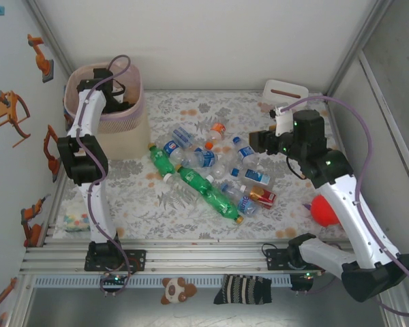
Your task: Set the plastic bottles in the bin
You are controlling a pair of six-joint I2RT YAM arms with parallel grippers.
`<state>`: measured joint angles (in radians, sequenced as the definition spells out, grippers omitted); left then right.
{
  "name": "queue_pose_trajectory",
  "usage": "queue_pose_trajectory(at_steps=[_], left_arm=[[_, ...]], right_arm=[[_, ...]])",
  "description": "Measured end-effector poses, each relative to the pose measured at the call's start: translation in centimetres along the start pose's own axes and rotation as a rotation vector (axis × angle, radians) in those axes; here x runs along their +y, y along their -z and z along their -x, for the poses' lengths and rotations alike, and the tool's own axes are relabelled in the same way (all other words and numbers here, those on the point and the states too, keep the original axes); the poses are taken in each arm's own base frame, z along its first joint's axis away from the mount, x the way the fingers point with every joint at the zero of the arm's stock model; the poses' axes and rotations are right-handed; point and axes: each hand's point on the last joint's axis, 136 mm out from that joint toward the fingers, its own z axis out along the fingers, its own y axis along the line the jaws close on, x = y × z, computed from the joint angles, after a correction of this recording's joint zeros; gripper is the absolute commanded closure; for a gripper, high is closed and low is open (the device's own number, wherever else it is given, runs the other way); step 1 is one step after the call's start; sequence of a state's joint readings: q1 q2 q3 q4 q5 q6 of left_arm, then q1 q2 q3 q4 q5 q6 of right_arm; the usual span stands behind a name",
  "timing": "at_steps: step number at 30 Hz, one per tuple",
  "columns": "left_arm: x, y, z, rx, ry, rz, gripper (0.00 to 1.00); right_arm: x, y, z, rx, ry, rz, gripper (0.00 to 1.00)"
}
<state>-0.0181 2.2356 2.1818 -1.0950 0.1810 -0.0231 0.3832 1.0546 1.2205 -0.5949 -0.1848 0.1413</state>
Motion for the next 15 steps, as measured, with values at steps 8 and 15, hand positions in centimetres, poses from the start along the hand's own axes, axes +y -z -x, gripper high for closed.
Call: queue_pose_trajectory(at_steps=[8, 15], left_arm=[[-0.4, 1.8, 0.5, -0.039, -0.005, -0.005, 0.19], [-1.7, 6.6, 2.1, -0.144, -0.017, -0.029, 0.20]], right_arm=[[-0.5, -0.5, -0.7, 0.038, -0.007, -0.024, 0.30], [-1.5, -2.3, -2.2, 0.134, -0.026, -0.065, 0.31]])
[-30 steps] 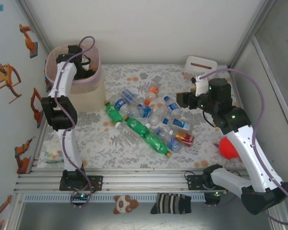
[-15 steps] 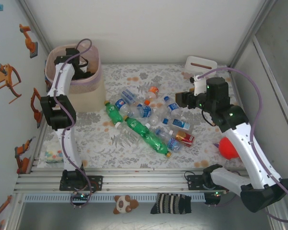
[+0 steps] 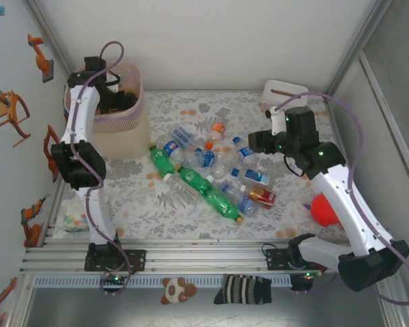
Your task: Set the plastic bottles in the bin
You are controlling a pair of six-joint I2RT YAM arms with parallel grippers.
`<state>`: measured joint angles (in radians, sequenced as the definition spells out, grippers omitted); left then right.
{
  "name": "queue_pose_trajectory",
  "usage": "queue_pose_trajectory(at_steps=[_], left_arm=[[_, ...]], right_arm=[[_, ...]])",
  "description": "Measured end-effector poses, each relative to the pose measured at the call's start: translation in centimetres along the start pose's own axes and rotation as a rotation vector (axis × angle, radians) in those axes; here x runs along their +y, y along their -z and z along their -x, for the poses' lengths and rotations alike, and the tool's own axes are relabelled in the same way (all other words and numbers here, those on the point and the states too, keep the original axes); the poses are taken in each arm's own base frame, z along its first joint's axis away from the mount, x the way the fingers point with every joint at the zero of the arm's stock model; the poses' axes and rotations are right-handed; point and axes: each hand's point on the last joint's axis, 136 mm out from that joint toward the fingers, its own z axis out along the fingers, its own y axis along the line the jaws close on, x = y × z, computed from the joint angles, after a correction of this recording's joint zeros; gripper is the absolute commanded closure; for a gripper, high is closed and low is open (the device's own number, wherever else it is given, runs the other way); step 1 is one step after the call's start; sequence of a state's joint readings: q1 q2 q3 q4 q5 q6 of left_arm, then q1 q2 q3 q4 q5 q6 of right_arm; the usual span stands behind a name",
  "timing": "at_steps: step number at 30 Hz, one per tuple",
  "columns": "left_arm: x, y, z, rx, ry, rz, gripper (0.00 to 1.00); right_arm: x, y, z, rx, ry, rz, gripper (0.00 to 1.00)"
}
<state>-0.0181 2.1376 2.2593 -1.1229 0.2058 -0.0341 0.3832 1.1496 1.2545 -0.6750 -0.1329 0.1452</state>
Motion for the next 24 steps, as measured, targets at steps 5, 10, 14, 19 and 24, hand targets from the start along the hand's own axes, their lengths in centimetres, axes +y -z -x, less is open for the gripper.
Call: queue_pose_trajectory(at_steps=[5, 10, 14, 19, 24], left_arm=[[-1.1, 4.5, 1.0, -0.085, -0.015, -0.012, 0.20], [-2.3, 8.9, 1.2, -0.160, -0.030, -0.030, 0.20], [-3.2, 12.1, 1.2, -0.216, -0.039, -0.047, 0.20], [-4.9, 16.4, 0.9, -0.295, -0.047, -0.101, 0.19], [-7.5, 21.0, -0.1, -0.372, -0.053, -0.212, 0.19]], right_arm=[[-0.8, -2.5, -2.0, 0.120, -0.015, -0.028, 0.33], [-1.8, -5.2, -4.5, 0.248, -0.028, -0.060, 0.36], [-2.5, -7.3, -6.3, 0.333, -0.034, -0.081, 0.36], [-3.6, -10.0, -8.9, 0.442, -0.048, -0.105, 0.36], [-4.8, -12.2, -11.3, 0.536, -0.069, -0.123, 0.36]])
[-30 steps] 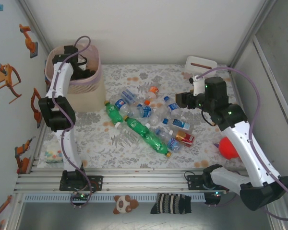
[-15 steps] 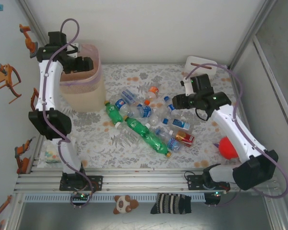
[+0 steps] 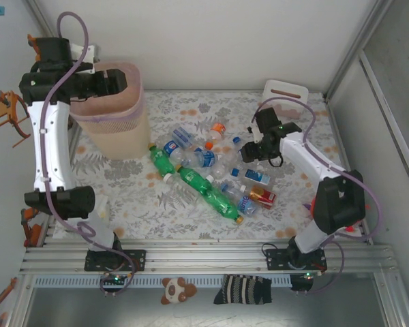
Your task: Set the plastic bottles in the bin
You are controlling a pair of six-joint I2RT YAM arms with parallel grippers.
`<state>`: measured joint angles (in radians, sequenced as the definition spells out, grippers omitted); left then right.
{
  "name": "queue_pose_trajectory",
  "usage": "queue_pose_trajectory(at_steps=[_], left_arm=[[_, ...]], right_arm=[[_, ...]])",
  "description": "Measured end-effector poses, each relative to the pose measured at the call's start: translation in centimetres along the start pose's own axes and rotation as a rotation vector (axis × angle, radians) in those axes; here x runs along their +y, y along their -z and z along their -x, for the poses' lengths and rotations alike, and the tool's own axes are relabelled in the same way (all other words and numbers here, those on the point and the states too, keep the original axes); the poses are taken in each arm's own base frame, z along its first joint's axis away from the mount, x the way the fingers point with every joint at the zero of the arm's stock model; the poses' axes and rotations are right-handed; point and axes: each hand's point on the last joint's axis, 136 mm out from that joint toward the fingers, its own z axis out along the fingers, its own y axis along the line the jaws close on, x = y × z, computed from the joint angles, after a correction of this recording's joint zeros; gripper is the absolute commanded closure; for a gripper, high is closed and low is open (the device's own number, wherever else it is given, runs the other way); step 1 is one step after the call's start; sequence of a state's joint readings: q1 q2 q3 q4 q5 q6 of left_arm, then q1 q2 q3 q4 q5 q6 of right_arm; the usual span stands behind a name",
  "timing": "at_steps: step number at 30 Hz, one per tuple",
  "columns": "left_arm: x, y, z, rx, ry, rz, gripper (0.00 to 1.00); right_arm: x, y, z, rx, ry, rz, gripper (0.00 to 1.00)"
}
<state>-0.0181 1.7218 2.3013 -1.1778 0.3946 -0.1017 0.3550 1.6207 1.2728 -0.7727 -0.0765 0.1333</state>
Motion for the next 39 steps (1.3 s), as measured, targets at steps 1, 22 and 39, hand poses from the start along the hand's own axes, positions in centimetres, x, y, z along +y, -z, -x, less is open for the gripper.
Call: queue_pose_trajectory(at_steps=[1, 22, 39], left_arm=[[-0.6, 0.8, 0.1, -0.014, -0.001, -0.019, 0.19], [-5.9, 4.4, -8.6, -0.082, 0.194, -0.308, 0.17], [-7.1, 3.3, -9.3, -0.061, 0.201, -0.348, 0.18]], right_arm=[[-0.1, -0.4, -0.2, 0.013, -0.002, -0.002, 0.36], [-1.8, -7.8, 0.0, 0.152, 0.008, -0.017, 0.30], [-4.2, -8.7, -0.3, 0.148, -0.050, -0.020, 0.48]])
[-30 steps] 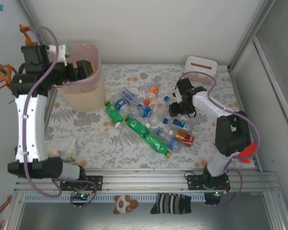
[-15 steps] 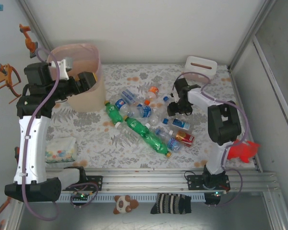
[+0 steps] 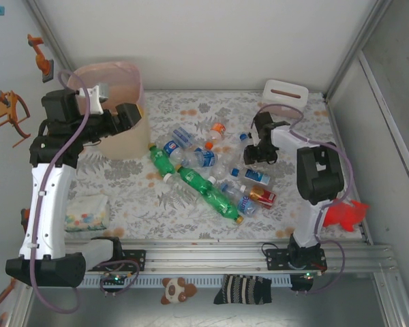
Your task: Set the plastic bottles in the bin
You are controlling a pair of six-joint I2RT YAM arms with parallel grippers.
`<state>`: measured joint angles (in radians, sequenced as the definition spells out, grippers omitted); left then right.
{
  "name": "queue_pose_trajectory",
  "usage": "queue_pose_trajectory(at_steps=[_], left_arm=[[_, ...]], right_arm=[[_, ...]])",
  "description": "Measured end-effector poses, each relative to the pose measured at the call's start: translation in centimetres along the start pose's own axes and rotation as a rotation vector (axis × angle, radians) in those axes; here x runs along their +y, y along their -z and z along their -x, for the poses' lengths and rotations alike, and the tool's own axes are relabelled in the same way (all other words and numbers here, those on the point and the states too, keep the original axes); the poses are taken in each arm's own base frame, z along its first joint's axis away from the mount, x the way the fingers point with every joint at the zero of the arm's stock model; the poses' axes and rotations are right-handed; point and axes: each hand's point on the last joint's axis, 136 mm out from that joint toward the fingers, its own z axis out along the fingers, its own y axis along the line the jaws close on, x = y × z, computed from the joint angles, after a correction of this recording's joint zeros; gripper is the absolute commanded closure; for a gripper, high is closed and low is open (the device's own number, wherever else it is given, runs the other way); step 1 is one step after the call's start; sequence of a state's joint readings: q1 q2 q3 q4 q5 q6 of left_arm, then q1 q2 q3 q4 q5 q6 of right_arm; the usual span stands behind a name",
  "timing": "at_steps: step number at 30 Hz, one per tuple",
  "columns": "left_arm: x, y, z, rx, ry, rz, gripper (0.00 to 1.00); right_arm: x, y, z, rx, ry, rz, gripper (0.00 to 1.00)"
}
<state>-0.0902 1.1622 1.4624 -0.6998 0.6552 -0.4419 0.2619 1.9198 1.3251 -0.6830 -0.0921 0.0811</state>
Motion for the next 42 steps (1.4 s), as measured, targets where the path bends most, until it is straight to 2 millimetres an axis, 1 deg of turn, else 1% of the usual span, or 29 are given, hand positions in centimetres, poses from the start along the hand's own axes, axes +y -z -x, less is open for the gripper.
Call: queue_pose_trajectory(at_steps=[4, 7, 9, 12, 14, 17, 20, 26, 29, 31, 37, 42], left_arm=[[-0.6, -0.6, -0.4, 0.011, -0.005, -0.023, 0.18], [-0.9, -1.4, -0.8, 0.020, 0.000, -0.041, 0.19], [-1.0, -2.1, -1.2, 0.024, 0.006, -0.054, 0.19], [-1.5, -3.3, -1.9, 0.034, 0.011, -0.073, 0.19], [-2.2, -4.1, -2.3, 0.041, 0.006, -0.092, 0.19], [-3.4, -5.5, -2.8, 0.047, -0.013, -0.116, 0.17], [-4.8, -7.0, -3.3, 0.058, -0.036, -0.143, 0.15], [-6.9, -10.2, -4.9, 0.094, -0.061, -0.188, 0.15], [-8.4, -12.1, -6.1, 0.126, -0.074, -0.220, 0.14], [-9.5, -13.3, -6.8, 0.147, -0.086, -0.244, 0.14], [-12.7, -16.2, -8.2, 0.178, -0.119, -0.302, 0.13], [-14.6, -17.7, -8.7, 0.186, -0.141, -0.334, 0.13]], right_arm=[[-0.2, 1.6, 0.0, -0.037, -0.013, 0.003, 0.49], [0.6, 3.7, 0.4, -0.098, -0.021, 0.040, 0.50], [1.4, 5.6, 0.8, -0.154, -0.022, 0.081, 0.51], [3.0, 8.9, 1.5, -0.259, -0.020, 0.161, 0.51], [4.1, 11.3, 1.7, -0.330, -0.013, 0.221, 0.52], [5.7, 14.2, 1.6, -0.411, 0.008, 0.309, 0.52], [7.3, 16.7, 1.3, -0.474, 0.039, 0.393, 0.52], [10.5, 20.9, 0.3, -0.577, 0.120, 0.501, 0.52], [11.9, 22.2, -0.3, -0.610, 0.157, 0.528, 0.52], [12.5, 22.7, -0.6, -0.623, 0.174, 0.539, 0.52], [14.2, 22.8, -1.4, -0.616, 0.208, 0.557, 0.52], [14.5, 23.0, -1.5, -0.619, 0.214, 0.553, 0.52]])
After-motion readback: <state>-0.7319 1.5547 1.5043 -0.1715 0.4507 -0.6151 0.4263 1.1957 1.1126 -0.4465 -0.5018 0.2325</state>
